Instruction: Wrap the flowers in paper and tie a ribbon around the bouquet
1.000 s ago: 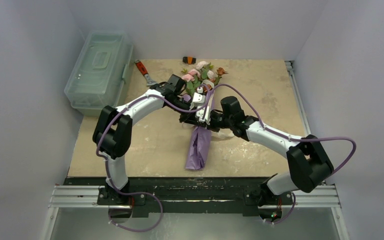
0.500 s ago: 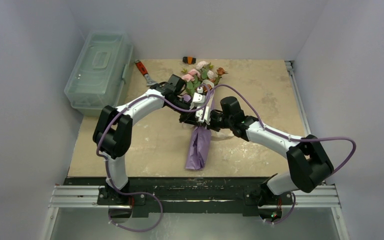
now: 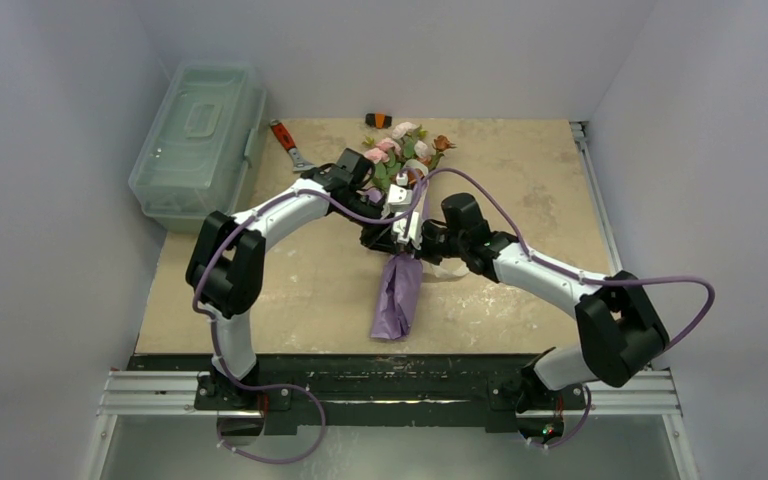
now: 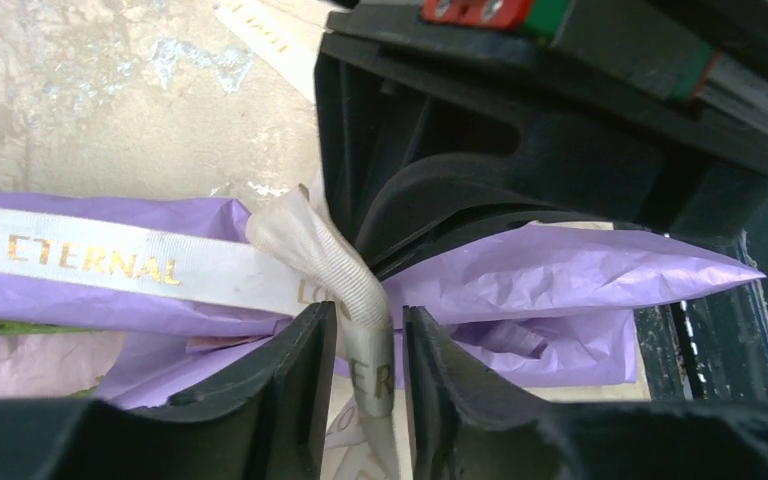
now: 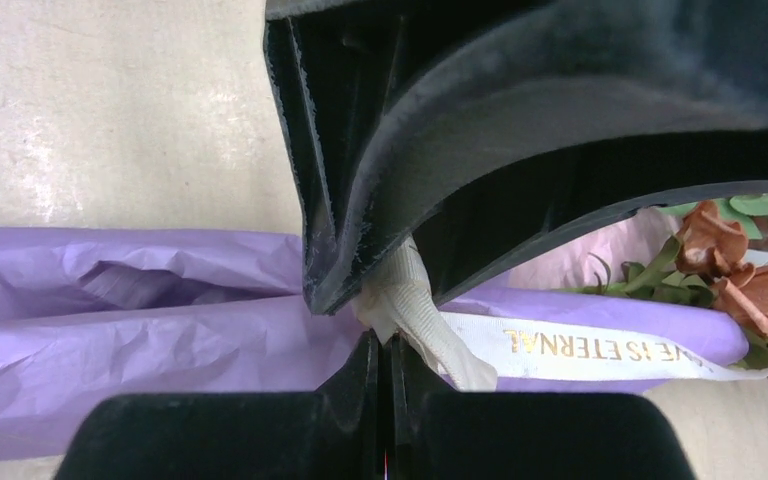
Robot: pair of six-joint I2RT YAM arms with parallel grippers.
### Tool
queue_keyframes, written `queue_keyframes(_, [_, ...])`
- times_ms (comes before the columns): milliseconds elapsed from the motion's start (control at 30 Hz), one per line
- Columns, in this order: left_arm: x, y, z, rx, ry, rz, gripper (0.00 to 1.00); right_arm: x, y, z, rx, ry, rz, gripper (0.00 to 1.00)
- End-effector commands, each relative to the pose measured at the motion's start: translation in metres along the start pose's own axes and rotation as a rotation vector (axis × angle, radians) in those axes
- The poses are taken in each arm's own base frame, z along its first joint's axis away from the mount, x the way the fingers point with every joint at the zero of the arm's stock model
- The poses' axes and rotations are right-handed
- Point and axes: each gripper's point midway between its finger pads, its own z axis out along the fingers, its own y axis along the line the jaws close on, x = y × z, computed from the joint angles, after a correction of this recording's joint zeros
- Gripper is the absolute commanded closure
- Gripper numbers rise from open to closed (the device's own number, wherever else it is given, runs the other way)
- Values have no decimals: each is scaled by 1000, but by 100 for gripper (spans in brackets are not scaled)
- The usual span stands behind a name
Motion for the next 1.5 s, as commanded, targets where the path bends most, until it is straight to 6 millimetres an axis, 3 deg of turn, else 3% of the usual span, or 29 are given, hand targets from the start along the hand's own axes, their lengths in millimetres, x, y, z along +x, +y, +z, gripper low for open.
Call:
queue_keyframes(0, [-16,0,-8,-73,2,66,54,-24,-12,-15,34,-45,19,100])
queue_keyframes(33, [-14,1,-10,-86,10,67,33,-24,-12,-16,33,-43,20,100])
queue_keyframes(67, [-12,1,-11,-99,21,70,18,-23,-10,-17,30,-40,22,100])
queue_keyframes(133, [-6,1,-15,-133,42,77,8,-22,-9,-18,27,-35,28,100])
queue_keyframes(367, [9,5,-25,-251,80,76,1,-19,-7,-20,29,-17,36,100])
queue_keyframes(667, [29,8,-18,-331,45,32,1,-22,-8,-17,21,-26,41,100])
queue_keyframes(867, [22,18,-12,-338,-2,19,27,-21,-10,-18,20,-19,36,100])
queue_keyframes(967, [22,21,-9,-324,-2,17,48,-22,-10,-18,19,-17,32,100])
queue_keyframes(1000, [23,21,-8,-321,3,13,56,-22,-10,-19,19,-18,32,100])
queue_keyframes(1033, [22,20,-6,-305,0,14,77,-22,-10,-19,19,-18,32,100])
queue_keyframes(1100, [26,16,-4,-263,21,20,100,-22,-9,-19,16,-18,31,100])
queue_keyframes(1467, [30,34,-8,-343,62,-58,100,-16,6,-30,-47,24,26,100])
